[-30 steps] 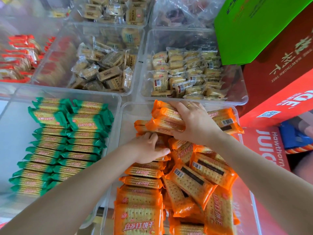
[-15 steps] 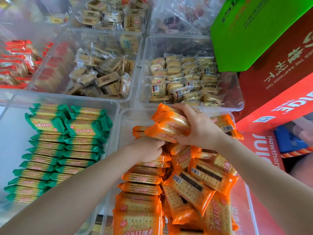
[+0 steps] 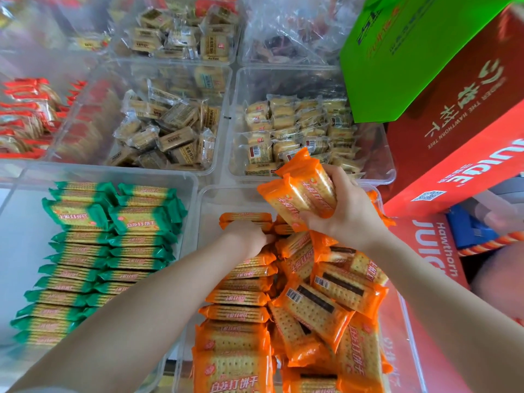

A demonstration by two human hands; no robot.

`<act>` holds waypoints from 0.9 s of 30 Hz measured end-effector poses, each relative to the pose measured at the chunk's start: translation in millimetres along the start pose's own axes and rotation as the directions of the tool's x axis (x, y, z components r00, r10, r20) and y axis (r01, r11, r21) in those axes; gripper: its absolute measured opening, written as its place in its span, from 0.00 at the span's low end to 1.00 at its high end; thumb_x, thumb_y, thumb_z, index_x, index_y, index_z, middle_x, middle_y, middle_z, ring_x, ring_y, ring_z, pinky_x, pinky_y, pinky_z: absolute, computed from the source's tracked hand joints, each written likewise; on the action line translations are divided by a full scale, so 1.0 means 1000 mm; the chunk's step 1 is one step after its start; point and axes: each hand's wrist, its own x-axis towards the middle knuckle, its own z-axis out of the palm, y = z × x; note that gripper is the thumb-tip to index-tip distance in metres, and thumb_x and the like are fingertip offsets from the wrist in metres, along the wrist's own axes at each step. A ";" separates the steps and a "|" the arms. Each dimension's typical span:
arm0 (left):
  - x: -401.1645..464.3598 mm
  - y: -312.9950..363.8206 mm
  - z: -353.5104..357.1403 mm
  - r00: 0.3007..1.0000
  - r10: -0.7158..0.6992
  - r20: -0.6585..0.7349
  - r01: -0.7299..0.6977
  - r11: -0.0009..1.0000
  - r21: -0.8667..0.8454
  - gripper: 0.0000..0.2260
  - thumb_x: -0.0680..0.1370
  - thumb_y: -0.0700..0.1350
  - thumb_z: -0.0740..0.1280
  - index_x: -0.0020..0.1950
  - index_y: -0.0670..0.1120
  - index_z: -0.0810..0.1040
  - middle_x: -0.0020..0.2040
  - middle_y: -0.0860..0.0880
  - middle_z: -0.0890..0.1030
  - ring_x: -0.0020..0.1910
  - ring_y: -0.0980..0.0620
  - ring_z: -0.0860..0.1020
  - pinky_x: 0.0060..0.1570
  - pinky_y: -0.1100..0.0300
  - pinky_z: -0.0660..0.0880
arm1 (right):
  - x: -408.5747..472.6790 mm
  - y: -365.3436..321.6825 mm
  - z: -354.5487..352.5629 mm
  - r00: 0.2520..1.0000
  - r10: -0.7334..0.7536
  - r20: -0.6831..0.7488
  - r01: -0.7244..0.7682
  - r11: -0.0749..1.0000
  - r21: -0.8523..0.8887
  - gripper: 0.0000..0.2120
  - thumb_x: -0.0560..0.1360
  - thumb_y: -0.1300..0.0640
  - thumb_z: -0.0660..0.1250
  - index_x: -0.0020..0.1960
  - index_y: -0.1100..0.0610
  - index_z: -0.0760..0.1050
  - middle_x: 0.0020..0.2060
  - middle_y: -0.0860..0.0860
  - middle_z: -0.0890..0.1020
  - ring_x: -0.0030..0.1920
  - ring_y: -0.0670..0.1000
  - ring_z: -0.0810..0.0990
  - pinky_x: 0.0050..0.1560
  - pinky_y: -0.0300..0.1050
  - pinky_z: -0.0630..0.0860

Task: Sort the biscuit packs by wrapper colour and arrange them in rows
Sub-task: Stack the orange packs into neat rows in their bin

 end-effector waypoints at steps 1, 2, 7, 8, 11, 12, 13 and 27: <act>0.001 -0.001 -0.001 1.000 0.010 -0.013 -0.009 1.000 0.020 0.20 0.82 0.43 0.51 0.74 0.55 0.59 0.59 0.45 0.75 0.56 0.42 0.74 0.43 0.56 0.68 | -0.001 0.000 0.001 1.000 0.022 -0.011 -0.022 0.999 0.038 0.35 0.62 0.51 0.76 0.64 0.57 0.66 0.47 0.46 0.75 0.45 0.47 0.75 0.42 0.31 0.69; 0.002 -0.001 0.000 0.999 0.026 -0.030 -0.025 0.999 0.043 0.20 0.82 0.43 0.51 0.73 0.55 0.60 0.59 0.45 0.74 0.56 0.42 0.74 0.43 0.56 0.68 | -0.002 0.001 0.001 0.999 0.044 -0.017 -0.042 0.996 0.078 0.32 0.63 0.54 0.77 0.63 0.57 0.66 0.45 0.44 0.75 0.42 0.44 0.75 0.39 0.28 0.69; 0.012 0.001 0.012 0.991 0.115 -0.066 -0.113 0.993 0.040 0.15 0.82 0.49 0.54 0.67 0.51 0.70 0.57 0.47 0.76 0.55 0.45 0.75 0.44 0.60 0.74 | -0.004 0.007 -0.001 0.995 0.096 -0.024 -0.087 0.964 0.250 0.28 0.64 0.53 0.76 0.58 0.52 0.65 0.44 0.41 0.77 0.42 0.39 0.78 0.37 0.30 0.72; 0.013 0.002 0.012 0.991 0.104 -0.078 -0.103 0.995 0.012 0.14 0.82 0.48 0.53 0.65 0.51 0.71 0.55 0.47 0.76 0.54 0.45 0.76 0.43 0.59 0.74 | -0.004 0.007 -0.001 0.995 0.093 -0.020 -0.085 0.962 0.259 0.28 0.63 0.51 0.75 0.58 0.51 0.65 0.44 0.40 0.76 0.42 0.39 0.78 0.37 0.30 0.73; 0.007 0.006 0.008 0.995 0.006 -0.096 -0.006 1.000 -0.003 0.13 0.82 0.45 0.52 0.57 0.45 0.75 0.46 0.46 0.77 0.45 0.46 0.76 0.35 0.57 0.69 | -0.005 0.006 -0.001 0.996 0.087 -0.012 -0.080 0.956 0.282 0.28 0.64 0.52 0.76 0.57 0.51 0.65 0.44 0.40 0.76 0.42 0.37 0.78 0.38 0.31 0.73; 0.003 0.007 0.008 0.991 -0.006 -0.132 0.008 1.000 0.021 0.11 0.81 0.42 0.54 0.55 0.44 0.76 0.44 0.47 0.78 0.42 0.47 0.77 0.32 0.57 0.68 | -0.005 0.006 -0.002 0.996 0.090 -0.010 -0.084 0.954 0.289 0.28 0.65 0.54 0.77 0.58 0.52 0.65 0.45 0.41 0.77 0.43 0.38 0.78 0.39 0.33 0.75; -0.003 0.008 0.005 0.985 -0.013 -0.171 0.021 0.999 0.045 0.09 0.80 0.40 0.56 0.53 0.44 0.76 0.42 0.47 0.78 0.40 0.46 0.77 0.29 0.58 0.66 | -0.005 0.006 -0.003 0.995 0.095 -0.008 -0.089 0.951 0.297 0.28 0.65 0.55 0.77 0.59 0.52 0.65 0.46 0.42 0.78 0.45 0.40 0.79 0.40 0.35 0.76; -0.065 -0.008 0.010 0.971 -0.104 -0.217 0.016 0.927 -0.375 0.13 0.80 0.50 0.58 0.65 0.50 0.65 0.57 0.48 0.77 0.49 0.48 0.76 0.42 0.57 0.71 | -0.004 0.002 -0.002 1.000 0.020 0.013 -0.023 0.971 0.239 0.30 0.66 0.57 0.76 0.62 0.53 0.65 0.44 0.40 0.76 0.42 0.38 0.76 0.38 0.28 0.72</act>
